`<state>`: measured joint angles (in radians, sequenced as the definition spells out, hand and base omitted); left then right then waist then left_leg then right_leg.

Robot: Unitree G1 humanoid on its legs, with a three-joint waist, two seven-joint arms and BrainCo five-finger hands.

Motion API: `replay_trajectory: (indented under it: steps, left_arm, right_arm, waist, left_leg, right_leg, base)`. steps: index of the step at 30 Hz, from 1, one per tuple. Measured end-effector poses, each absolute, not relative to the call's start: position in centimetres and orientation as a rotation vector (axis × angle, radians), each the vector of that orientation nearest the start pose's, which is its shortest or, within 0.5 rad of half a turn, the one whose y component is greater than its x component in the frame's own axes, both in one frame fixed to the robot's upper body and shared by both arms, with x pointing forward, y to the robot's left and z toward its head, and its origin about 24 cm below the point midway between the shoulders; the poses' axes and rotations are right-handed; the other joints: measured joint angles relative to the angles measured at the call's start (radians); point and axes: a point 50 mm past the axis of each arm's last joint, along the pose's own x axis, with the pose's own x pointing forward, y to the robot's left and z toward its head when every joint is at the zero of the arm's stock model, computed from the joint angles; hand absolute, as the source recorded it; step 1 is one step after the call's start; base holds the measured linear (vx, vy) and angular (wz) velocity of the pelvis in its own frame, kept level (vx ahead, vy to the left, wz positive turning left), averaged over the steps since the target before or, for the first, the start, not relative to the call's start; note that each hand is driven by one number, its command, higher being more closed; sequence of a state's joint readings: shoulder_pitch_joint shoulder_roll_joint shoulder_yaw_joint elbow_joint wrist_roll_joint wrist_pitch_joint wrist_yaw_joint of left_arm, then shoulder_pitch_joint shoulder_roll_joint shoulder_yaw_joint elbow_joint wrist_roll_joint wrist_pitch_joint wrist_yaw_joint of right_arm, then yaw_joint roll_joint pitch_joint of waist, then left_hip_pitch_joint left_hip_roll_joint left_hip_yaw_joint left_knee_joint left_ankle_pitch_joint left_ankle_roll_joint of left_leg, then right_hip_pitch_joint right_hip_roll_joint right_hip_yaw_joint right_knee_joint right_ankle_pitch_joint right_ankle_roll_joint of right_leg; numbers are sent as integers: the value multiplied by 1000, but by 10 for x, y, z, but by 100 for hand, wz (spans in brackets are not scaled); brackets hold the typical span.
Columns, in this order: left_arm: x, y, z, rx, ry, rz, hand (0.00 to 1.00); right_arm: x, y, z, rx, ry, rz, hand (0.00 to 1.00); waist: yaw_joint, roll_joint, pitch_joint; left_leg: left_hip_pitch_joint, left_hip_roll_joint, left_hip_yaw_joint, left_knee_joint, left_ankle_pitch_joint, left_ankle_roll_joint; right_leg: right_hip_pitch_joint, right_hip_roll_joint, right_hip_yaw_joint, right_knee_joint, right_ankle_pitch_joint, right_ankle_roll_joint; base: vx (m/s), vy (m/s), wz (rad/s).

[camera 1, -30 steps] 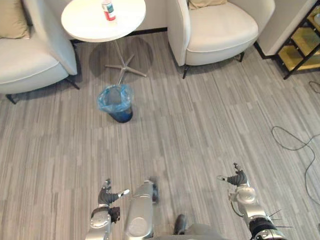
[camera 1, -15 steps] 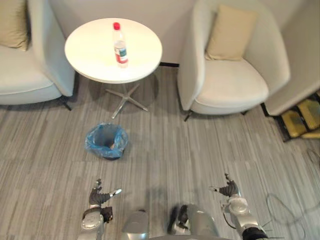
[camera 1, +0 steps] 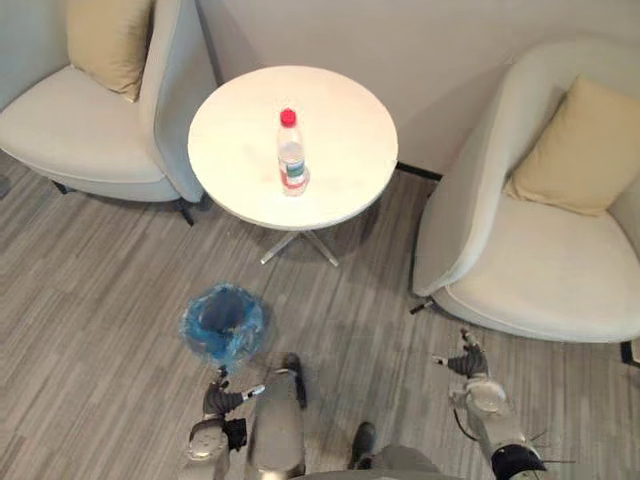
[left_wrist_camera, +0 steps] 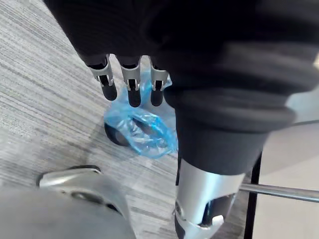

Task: Gather rubbish on tea table into small bin, then transfer packed bag to large trash can.

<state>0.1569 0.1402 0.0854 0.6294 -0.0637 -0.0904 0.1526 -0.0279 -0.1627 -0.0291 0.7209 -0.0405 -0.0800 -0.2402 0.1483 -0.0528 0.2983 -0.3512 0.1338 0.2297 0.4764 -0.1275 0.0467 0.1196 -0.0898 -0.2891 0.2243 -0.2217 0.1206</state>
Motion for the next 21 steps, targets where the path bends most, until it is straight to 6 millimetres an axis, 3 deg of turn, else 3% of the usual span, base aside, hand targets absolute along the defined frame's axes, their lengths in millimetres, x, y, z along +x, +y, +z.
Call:
replay_trajectory:
  steps: [1, 3, 4, 5, 7, 9, 11, 12, 13, 16, 21]
  left_arm:
    - [148, 227, -107, 105, 682, 331, 0]
    - [142, 230, -108, 122, 700, 331, 0]
    - [143, 233, -107, 136, 699, 326, 0]
    - [144, 236, -105, 148, 690, 328, 0]
    - [147, 239, -102, 156, 672, 332, 0]
    - [153, 236, -98, 153, 642, 323, 0]
    - [157, 231, -98, 152, 637, 302, 0]
    - [159, 225, -99, 144, 634, 290, 0]
    - [159, 216, -102, 120, 637, 278, 0]
    - [154, 205, -107, 95, 656, 267, 0]
    - [149, 187, -115, 79, 689, 205, 0]
  right_arm:
    - [206, -216, -88, -258, 576, -283, 0]
    - [218, -206, -79, -263, 520, -243, 0]
    - [220, -202, -75, -265, 495, -229, 0]
    - [227, -193, -66, -265, 439, -198, 0]
    - [235, -185, -53, -258, 365, -170, 0]
    - [243, -181, -38, -271, 282, -155, 0]
    - [246, -180, -29, -276, 233, -151, 0]
    - [247, -180, -27, -282, 218, -149, 0]
    - [251, -179, -23, -295, 198, -133, 0]
    - [260, -160, 1, -306, 71, -60, 0]
    - [264, -147, 7, -326, 27, 11, 0]
  waist:
    - [4, 1, 1]
    - [-7, -1, 3]
    - [-15, -1, 3]
    - [-29, -2, 3]
    - [-32, -23, -10]
    - [-40, -27, -12]
    - [-54, -45, -20]
    - [-53, -33, -16]
    - [-43, 1, -19]
    - [-33, 18, -27]
    - [-27, 25, -29]
  left_leg:
    - [16, -1, 2, 2, -17, 3]
    - [95, -11, -7, 4, -68, 20]
    - [126, -14, -20, 5, -83, 22]
    - [158, -23, -47, -10, -87, 13]
    - [170, -39, -76, -39, -89, 9]
    - [178, -57, -138, -64, -86, -8]
    - [179, -87, -192, -53, -85, -30]
    - [179, -98, -216, -30, -99, -53]
    - [175, -74, -234, -25, -100, -67]
    - [187, -54, -255, -88, -77, -104]
    - [242, -52, -284, -157, -69, -115]
  right_leg:
    - [-33, -17, 8, 96, -8, 14]
    - [-171, -77, 55, 487, 53, 83]
    - [-200, -85, 71, 573, 36, 74]
    - [-243, -87, 68, 580, 0, 37]
    - [-288, -82, 72, 491, -13, 17]
    - [-335, -36, 136, 318, -12, 10]
    - [-334, -13, 208, 121, 46, -12]
    - [-319, -16, 211, 51, 173, -37]
    - [-295, 3, 185, 31, 190, -50]
    - [-274, 23, 153, -25, 192, -55]
    - [-185, 28, 96, -105, 193, -55]
  base:
    - [338, 147, -12]
    - [333, 133, 13]
    - [390, 56, 68]
    - [298, 2, 67]
    - [323, -68, 70]
    - [303, -144, 92]
    - [285, -182, 103]
    - [388, -230, 91]
    - [368, -218, 51]
    - [221, -156, 16]
    - [121, -37, 35]
